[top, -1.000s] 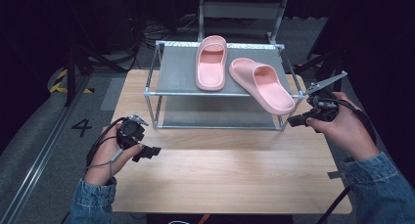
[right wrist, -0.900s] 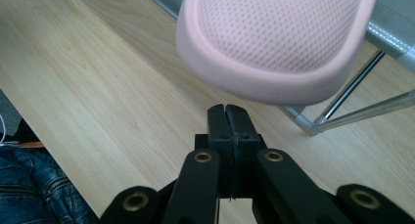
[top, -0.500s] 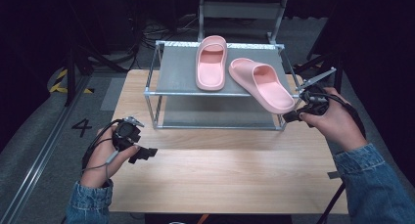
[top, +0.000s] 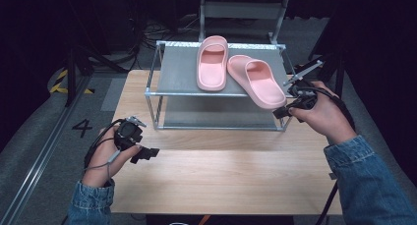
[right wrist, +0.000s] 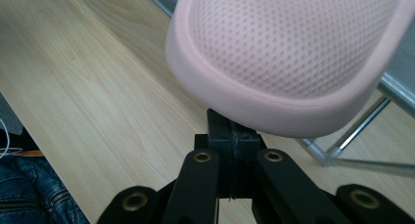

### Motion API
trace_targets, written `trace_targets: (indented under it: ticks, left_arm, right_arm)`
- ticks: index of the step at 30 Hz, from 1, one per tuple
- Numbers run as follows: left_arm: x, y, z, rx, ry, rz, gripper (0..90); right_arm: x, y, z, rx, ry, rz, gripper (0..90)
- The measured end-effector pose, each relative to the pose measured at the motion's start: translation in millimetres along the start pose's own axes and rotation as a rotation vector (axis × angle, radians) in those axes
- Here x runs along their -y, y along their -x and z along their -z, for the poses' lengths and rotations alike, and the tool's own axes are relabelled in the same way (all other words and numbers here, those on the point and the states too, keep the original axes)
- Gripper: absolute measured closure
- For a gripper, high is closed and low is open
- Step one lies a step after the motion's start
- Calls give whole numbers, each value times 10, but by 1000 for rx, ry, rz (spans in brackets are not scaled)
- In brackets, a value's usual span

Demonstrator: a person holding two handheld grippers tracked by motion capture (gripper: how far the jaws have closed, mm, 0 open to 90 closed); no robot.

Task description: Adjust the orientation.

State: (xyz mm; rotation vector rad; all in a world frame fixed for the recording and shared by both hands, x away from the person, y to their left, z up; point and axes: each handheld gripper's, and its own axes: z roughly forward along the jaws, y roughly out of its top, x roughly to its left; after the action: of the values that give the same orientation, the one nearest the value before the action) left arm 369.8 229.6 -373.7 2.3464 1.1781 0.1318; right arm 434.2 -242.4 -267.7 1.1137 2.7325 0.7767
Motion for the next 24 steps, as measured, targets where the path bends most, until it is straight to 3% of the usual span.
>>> trace_targets:
  ticks: [14, 16, 24]
  left_arm:
    - [0, 6, 3, 3, 0, 2, 173]
    - [-5, 7, -9, 1, -5, -6, 173]
    - [-6, 7, -17, 4, -7, -11, 173]
  right_arm:
    - [-392, -301, -293, -103, -49, 80, 900]
    - [-439, -317, -332, -128, -53, 82, 900]
    - [-618, -313, -463, -147, -60, 74, 900]
